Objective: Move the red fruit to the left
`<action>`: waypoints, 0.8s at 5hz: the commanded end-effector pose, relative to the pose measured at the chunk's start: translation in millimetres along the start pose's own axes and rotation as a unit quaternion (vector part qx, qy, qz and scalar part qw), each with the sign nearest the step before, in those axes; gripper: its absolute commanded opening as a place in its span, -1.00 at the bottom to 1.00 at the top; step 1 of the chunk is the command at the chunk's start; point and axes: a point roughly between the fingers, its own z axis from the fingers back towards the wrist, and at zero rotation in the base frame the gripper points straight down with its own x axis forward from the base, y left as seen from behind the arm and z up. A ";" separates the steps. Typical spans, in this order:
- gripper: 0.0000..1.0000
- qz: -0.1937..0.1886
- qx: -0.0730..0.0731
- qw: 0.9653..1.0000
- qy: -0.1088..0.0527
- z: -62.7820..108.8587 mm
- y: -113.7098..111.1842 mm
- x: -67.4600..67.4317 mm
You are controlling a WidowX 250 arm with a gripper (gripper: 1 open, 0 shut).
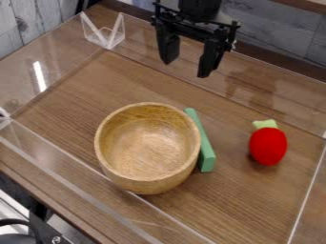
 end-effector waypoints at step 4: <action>1.00 0.072 -0.035 0.997 -0.016 -52.1 -89.0 5.0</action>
